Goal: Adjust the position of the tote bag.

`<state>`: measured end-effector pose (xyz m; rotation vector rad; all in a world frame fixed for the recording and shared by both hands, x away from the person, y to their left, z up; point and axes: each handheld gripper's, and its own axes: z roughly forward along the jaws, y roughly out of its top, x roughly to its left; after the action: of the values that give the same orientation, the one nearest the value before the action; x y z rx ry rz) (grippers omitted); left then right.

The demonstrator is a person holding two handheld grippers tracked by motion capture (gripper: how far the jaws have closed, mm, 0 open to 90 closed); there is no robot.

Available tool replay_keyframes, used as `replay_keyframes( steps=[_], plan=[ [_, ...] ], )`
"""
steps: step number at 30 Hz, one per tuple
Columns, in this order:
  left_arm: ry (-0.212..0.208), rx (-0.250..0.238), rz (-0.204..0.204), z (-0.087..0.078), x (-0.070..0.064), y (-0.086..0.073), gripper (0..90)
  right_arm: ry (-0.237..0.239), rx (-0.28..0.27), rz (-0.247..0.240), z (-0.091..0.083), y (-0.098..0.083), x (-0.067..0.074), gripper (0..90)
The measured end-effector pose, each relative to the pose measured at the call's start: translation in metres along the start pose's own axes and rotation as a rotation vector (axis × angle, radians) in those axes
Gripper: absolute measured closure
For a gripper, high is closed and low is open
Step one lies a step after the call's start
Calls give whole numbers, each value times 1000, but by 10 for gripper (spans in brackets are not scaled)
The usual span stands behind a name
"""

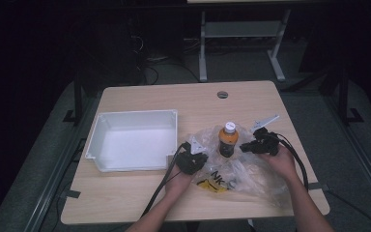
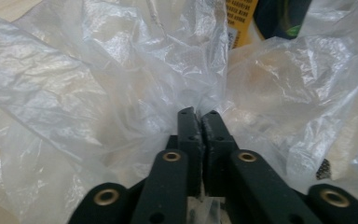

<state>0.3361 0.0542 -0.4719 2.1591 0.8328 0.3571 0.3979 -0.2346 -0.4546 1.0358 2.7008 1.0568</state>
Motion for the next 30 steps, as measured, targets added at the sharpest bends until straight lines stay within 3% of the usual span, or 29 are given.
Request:
replay_keyframes(
  steps=[4, 12, 17, 22, 27, 30],
  plan=[
    [-24, -22, -17, -7, 0, 0, 810, -11, -46, -20, -11, 3, 7, 745],
    [-67, -32, -9, -25, -1, 2, 753, -28, -108, -44, -34, 4, 24, 664],
    [-84, -66, 8, -36, -1, 7, 744, -28, -110, -66, -46, 4, 35, 633],
    [-105, -66, 12, -45, 2, 10, 727, -34, -129, -69, -56, 0, 46, 613],
    [-118, -59, 57, -54, 5, 18, 714, -44, -154, -67, -64, -7, 52, 593],
    [-128, -72, 54, -59, 6, 22, 701, -58, -165, -66, -70, -9, 57, 578]
  ],
)
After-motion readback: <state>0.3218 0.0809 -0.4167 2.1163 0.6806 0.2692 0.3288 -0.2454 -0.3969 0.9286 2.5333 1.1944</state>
